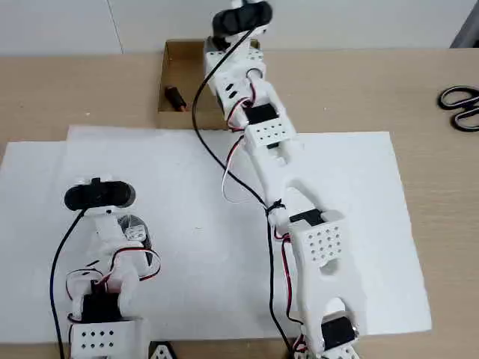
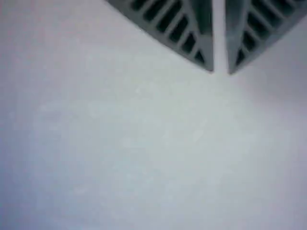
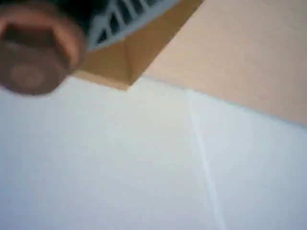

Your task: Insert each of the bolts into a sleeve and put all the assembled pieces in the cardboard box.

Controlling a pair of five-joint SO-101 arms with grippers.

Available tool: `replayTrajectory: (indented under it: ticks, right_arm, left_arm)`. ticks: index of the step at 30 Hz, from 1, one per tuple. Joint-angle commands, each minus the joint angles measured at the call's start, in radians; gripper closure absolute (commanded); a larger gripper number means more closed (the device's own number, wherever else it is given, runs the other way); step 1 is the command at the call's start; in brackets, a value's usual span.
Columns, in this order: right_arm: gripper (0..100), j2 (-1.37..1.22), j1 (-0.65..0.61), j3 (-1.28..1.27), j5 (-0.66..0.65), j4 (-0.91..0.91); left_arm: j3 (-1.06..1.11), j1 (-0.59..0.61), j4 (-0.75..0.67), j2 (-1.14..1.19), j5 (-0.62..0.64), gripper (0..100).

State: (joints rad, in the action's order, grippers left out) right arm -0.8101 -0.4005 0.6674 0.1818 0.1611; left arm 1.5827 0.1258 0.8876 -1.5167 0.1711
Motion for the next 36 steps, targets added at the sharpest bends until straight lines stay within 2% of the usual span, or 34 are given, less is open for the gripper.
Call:
replayTrajectory:
  ticks: [1, 7, 13, 15, 28, 36]
  right_arm:
    - [99.5, 0.004, -0.005, 0.080, 0.008, -0.031]
    - [97.2, -0.021, 0.013, 0.078, 0.005, -0.028]
    - [76.4, -0.015, 0.028, 0.075, 0.003, 0.073]
    - [73.6, -0.015, 0.035, 0.075, 0.003, 0.096]
    - [73.5, 0.027, 0.099, 0.080, 0.009, 0.111]
    - [73.5, 0.168, 0.171, 0.080, 0.011, 0.346]
  left_arm:
    - [-0.005, 0.005, -0.020, -0.009, 0.000, 99]
    - [-0.005, 0.005, -0.020, -0.009, 0.000, 99]
    - [-0.005, 0.005, -0.020, -0.009, 0.000, 99]
    - [-0.005, 0.005, -0.020, -0.009, 0.000, 99]
    - [-0.005, 0.005, -0.020, -0.009, 0.000, 99]
    - [-0.005, 0.005, -0.020, -0.009, 0.000, 99]
